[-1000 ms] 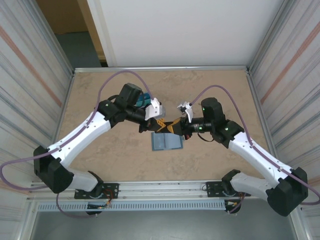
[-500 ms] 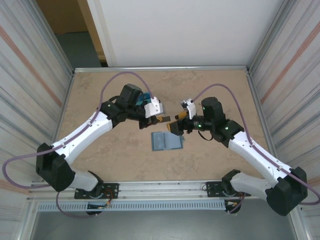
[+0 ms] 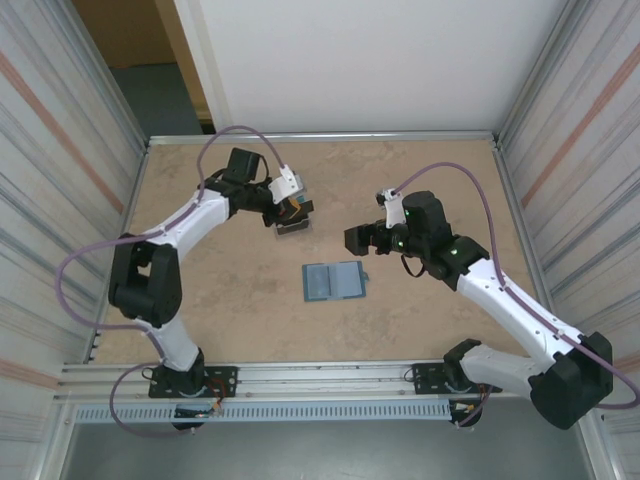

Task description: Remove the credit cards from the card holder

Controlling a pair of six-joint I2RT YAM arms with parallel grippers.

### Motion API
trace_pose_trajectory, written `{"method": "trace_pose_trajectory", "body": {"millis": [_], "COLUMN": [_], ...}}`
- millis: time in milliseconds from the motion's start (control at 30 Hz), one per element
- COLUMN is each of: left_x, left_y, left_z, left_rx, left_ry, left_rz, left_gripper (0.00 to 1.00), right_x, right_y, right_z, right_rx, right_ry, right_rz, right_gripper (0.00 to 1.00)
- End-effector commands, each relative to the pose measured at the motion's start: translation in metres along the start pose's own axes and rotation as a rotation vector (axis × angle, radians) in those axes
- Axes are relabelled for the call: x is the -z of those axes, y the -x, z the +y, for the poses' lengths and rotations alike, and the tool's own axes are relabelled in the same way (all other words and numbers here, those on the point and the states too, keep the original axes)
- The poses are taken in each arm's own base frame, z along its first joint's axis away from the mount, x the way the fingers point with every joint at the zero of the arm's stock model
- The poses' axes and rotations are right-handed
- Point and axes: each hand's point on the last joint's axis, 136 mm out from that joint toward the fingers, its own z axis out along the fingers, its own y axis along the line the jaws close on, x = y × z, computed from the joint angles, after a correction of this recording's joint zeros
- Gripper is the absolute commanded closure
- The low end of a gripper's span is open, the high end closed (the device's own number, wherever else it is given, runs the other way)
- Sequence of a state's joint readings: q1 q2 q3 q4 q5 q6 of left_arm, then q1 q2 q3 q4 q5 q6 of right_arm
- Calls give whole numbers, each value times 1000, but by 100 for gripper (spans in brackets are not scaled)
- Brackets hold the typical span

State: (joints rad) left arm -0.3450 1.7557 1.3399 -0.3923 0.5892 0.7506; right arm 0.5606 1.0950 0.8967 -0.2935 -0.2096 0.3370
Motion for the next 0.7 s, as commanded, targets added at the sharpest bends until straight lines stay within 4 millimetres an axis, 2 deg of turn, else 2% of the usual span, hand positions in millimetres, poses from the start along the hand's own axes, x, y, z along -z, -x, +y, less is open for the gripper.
{"method": "trace_pose_trajectory", "body": {"millis": [0, 333, 667], "left_x": [-2, -25, -28], "left_y": [2, -21, -43], "left_z": [15, 30, 33], "left_rx": [-59, -50, -25], "left_ry": [9, -9, -12], "left_rz": [0, 73, 129], "left_gripper": [100, 100, 100], "right_x": [2, 0, -3], "right_y": [9, 10, 9], "right_z": [-12, -13, -16], "right_rx": [-44, -68, -85], "right_ry": [-73, -79, -90], "right_rz": [-18, -21, -16], "right_gripper": [1, 1, 1]}}
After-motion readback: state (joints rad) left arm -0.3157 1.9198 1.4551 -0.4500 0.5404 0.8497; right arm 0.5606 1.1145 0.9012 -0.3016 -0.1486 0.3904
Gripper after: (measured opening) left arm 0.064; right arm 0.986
